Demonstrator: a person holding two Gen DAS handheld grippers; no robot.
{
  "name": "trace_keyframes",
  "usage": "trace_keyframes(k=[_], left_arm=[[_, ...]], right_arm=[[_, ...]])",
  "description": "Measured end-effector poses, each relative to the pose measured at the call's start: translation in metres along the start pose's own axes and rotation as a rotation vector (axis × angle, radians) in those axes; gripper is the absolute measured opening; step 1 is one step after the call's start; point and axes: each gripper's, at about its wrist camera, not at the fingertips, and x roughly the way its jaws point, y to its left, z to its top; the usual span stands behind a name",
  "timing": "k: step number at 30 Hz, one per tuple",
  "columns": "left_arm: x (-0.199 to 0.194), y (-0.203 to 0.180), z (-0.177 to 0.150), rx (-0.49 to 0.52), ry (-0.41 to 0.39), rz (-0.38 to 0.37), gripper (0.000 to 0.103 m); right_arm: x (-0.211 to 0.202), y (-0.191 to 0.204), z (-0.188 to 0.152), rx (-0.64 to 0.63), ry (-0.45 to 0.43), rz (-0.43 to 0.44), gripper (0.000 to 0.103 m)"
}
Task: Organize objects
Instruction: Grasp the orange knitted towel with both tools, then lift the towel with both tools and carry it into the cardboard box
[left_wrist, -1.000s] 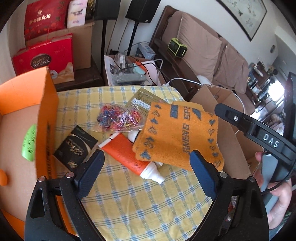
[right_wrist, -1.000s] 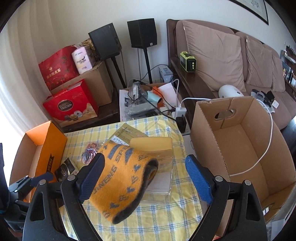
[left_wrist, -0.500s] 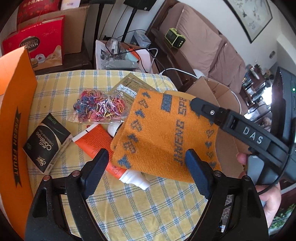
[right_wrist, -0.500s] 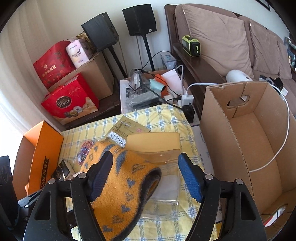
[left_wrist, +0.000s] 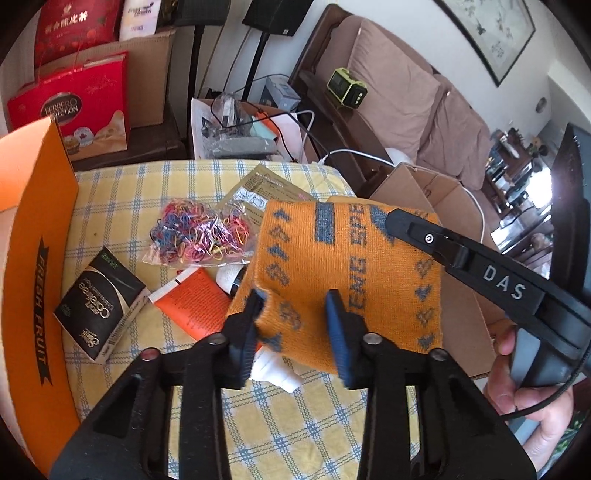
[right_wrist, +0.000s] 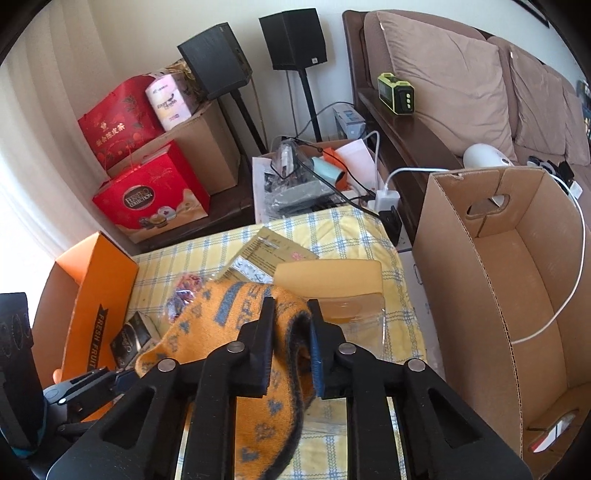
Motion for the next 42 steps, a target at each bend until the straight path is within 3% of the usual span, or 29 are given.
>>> trace_keyframes(k=[5, 23, 42], left_arm=[[-0.013, -0.001, -0.001, 0.017, -0.026, 0.004, 0.015], [-0.112, 0.013, 0.011, 0.043, -0.167, 0.047, 0.014], [-0.189, 0.083, 0.012, -0.018, -0.246, 0.136, 0.014]], right_arm=[[-0.017, 0.015, 0.004, -0.024, -0.036, 0.027, 0.013], [-0.095, 0.093, 0.019, -0.140, -0.175, 0.107, 0.013], [-0.104, 0.191, 0.024, -0.243, -0.166, 0.223, 0.013]])
